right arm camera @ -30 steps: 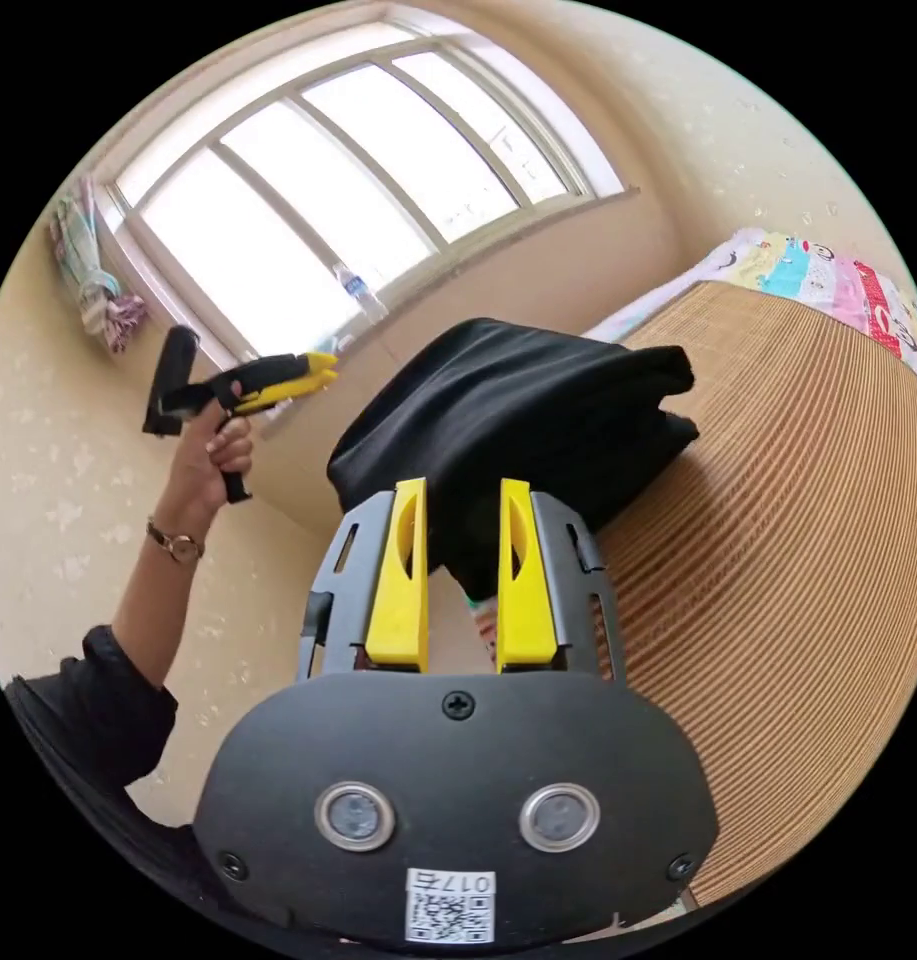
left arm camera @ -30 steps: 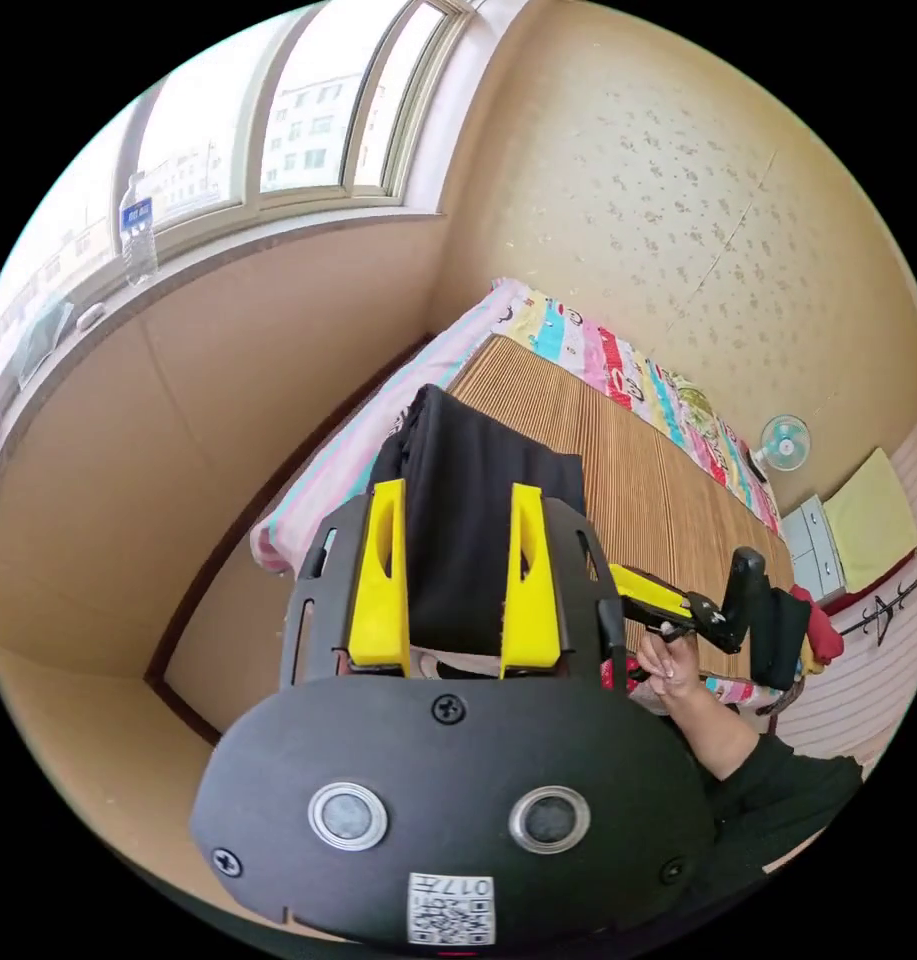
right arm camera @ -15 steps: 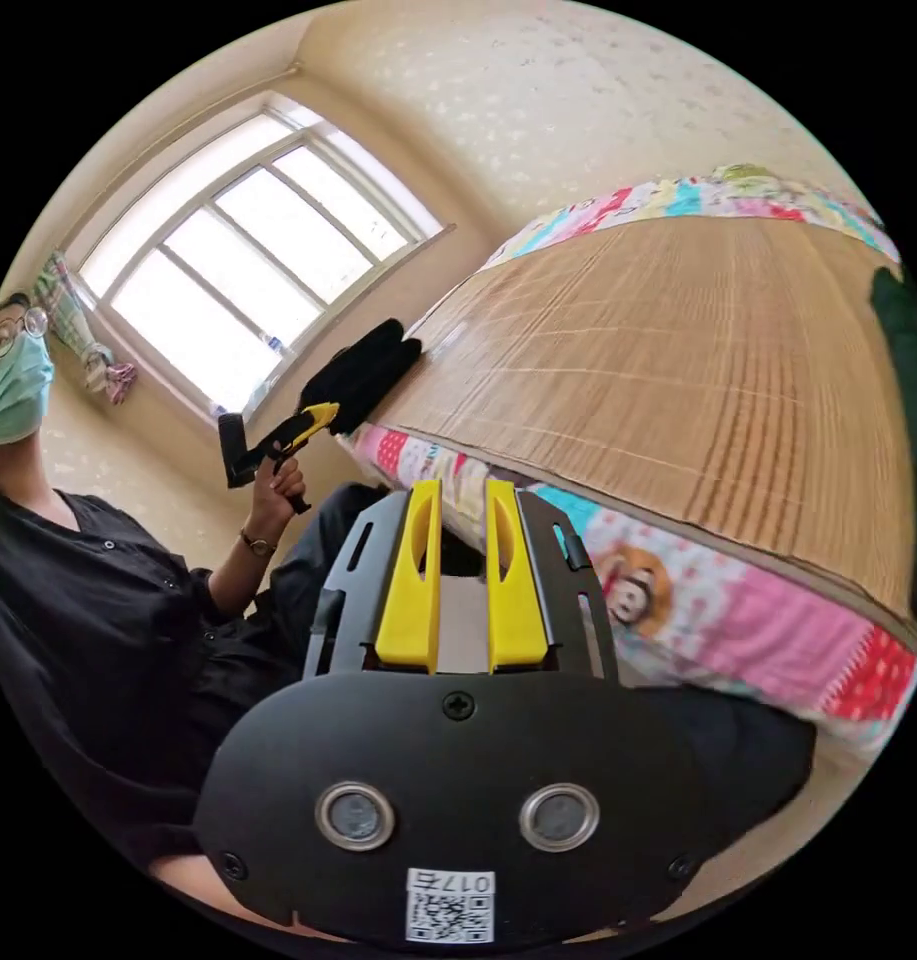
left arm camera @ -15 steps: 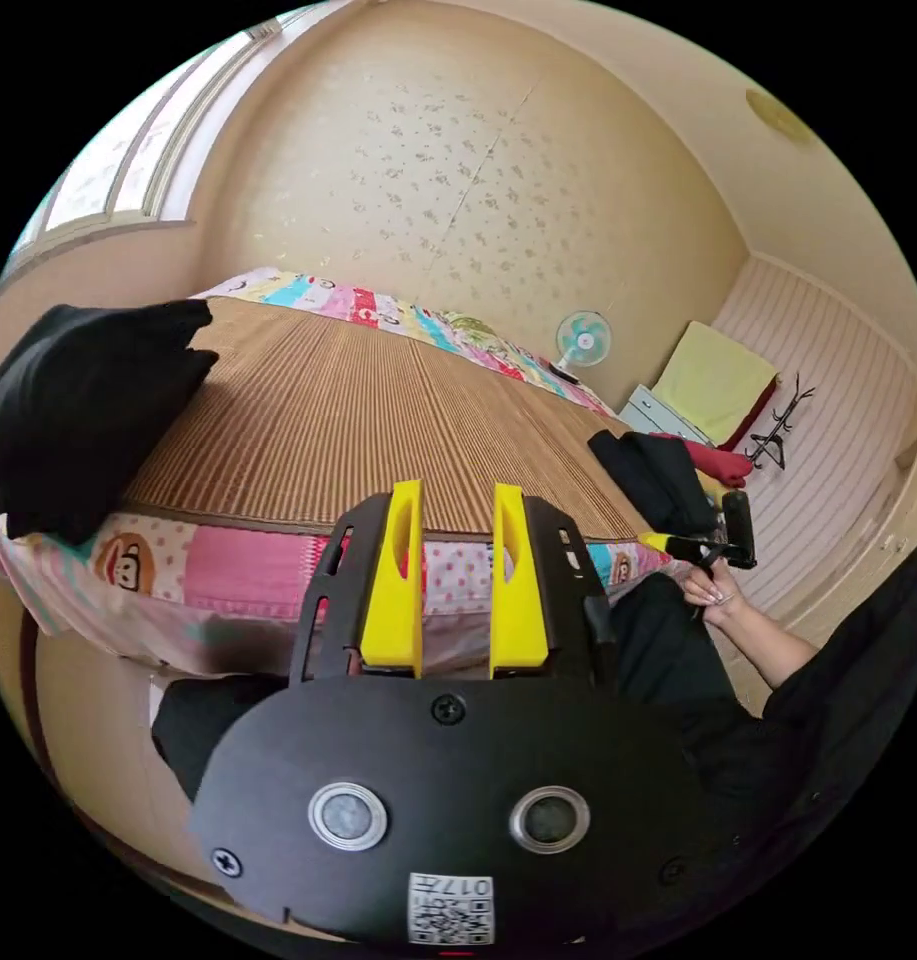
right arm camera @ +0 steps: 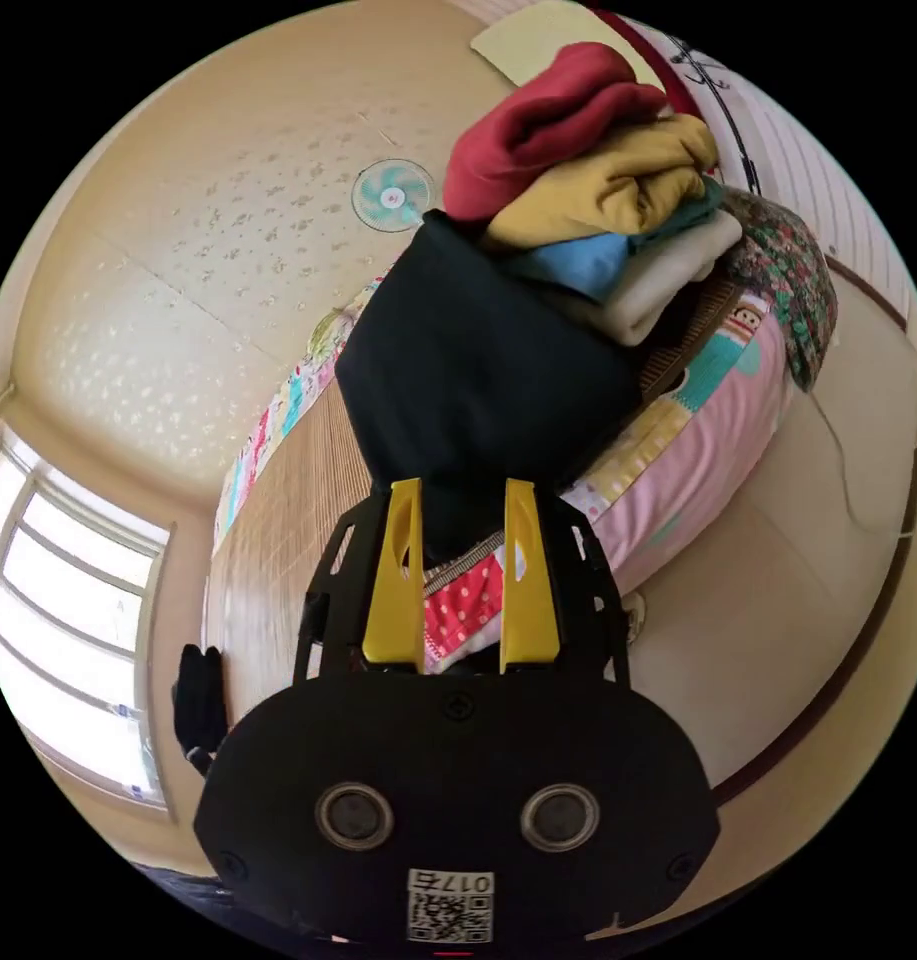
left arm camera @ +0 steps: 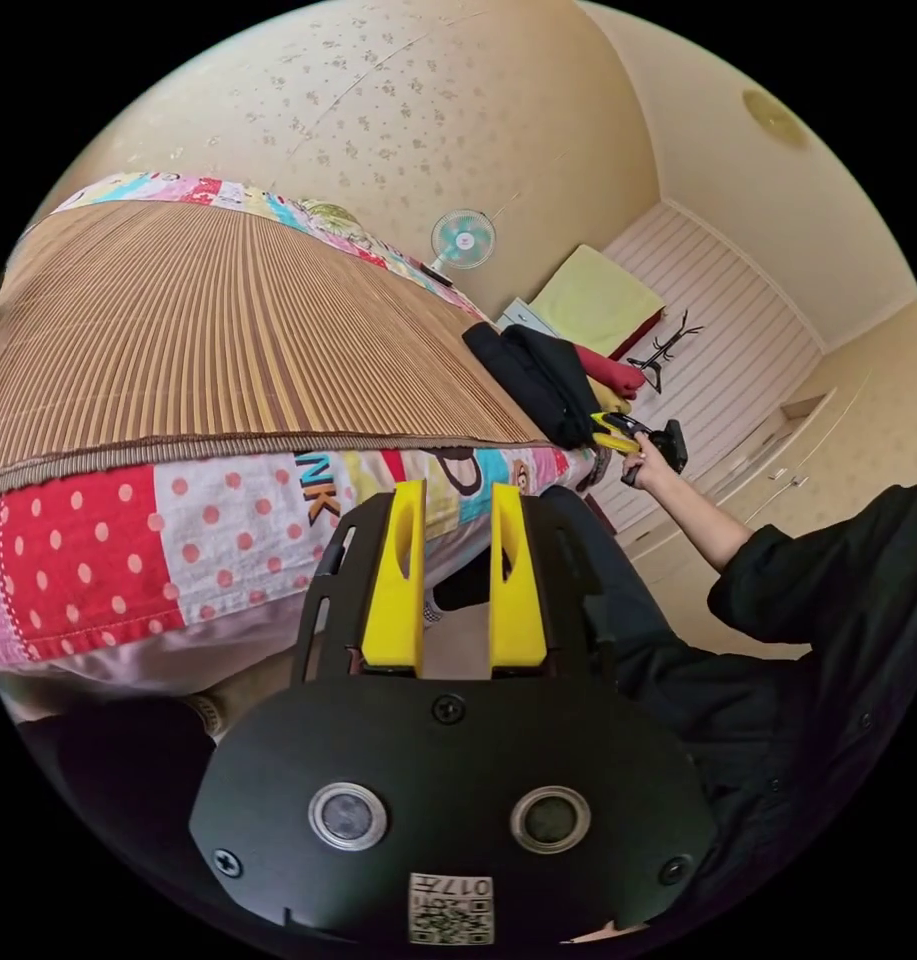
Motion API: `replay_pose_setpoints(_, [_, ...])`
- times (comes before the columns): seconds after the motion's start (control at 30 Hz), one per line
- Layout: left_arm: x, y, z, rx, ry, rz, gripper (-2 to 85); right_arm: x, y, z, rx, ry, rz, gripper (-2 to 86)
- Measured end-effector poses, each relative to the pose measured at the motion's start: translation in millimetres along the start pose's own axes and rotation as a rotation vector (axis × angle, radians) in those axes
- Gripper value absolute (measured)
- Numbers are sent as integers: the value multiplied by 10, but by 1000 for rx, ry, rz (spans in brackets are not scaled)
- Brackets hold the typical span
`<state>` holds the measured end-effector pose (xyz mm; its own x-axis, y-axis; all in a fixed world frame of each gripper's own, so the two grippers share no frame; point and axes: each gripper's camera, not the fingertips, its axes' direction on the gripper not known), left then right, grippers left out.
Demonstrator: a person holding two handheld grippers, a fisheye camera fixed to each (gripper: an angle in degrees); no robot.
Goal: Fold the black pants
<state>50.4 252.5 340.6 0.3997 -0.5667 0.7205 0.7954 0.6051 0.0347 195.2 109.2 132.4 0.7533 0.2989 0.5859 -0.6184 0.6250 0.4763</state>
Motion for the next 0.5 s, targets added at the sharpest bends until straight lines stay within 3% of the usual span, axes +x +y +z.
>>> replay_pose_setpoints(0.07, [-116, 2, -26, -8, -14, -12, 104, -101, -48, -30, 20, 31, 41, 82])
replay_pose_setpoints(0.17, [-306, 1, -77, -23, -4, -25, 104, -598, -221, -75, 30, 97, -77, 40])
replay_pose_setpoints(0.37, [-605, 21, -323, -2, 32, -44, 100, -2494, -458, -147, 118, 24, -564, 15])
replay_pose_setpoints(0.5, [-772, 7, -498, 39, 38, -56, 101, -3869, 54, 411, -30, -45, -910, 10])
